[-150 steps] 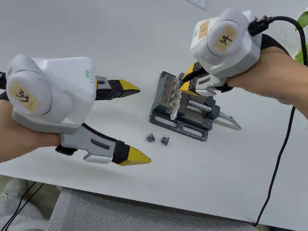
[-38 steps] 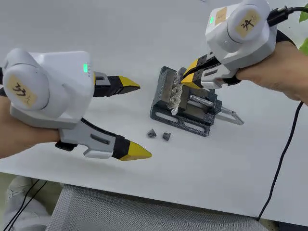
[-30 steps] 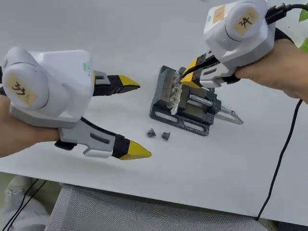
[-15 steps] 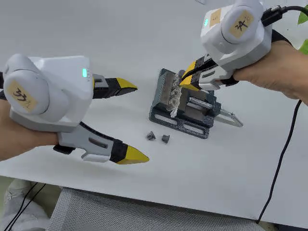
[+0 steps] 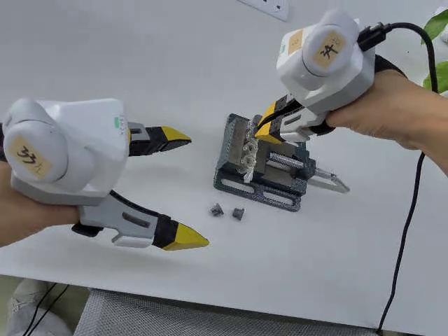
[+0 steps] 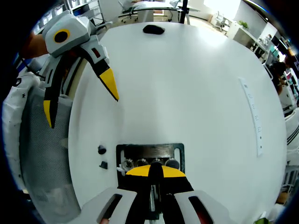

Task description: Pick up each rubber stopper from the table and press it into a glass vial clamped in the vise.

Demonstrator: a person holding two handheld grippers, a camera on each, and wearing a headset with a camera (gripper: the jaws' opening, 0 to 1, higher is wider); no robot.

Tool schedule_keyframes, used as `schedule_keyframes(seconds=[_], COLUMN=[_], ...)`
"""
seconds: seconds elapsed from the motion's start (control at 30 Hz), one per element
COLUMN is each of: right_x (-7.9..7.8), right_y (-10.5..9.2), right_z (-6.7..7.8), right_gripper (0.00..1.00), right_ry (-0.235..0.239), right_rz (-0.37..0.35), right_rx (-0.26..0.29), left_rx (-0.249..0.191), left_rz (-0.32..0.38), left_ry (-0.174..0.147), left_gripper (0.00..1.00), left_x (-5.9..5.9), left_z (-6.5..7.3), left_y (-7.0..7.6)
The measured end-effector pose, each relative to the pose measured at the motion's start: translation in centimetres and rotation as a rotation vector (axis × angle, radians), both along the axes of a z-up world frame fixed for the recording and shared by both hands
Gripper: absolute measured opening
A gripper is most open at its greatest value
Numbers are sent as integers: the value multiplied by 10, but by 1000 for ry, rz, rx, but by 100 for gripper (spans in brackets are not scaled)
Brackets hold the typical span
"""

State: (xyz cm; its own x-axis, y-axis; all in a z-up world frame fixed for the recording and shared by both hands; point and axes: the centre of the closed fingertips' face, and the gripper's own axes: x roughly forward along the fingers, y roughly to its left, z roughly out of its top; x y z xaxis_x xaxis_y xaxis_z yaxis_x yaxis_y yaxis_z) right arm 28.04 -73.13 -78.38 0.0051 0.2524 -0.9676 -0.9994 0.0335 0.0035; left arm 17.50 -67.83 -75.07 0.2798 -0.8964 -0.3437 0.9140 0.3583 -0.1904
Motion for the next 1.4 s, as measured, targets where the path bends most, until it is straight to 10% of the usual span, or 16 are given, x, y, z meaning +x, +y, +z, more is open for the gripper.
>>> schedule_keyframes(seconds=[1.4], right_x=[1], right_y=[-1], right_z=[-2], right_gripper=[2], right_ry=[51], right_rz=[-41], right_rx=[-68], left_rx=[49], left_rz=[13], left_ry=[-24], left_gripper=[80], left_x=[0], left_z=[14], left_y=[5])
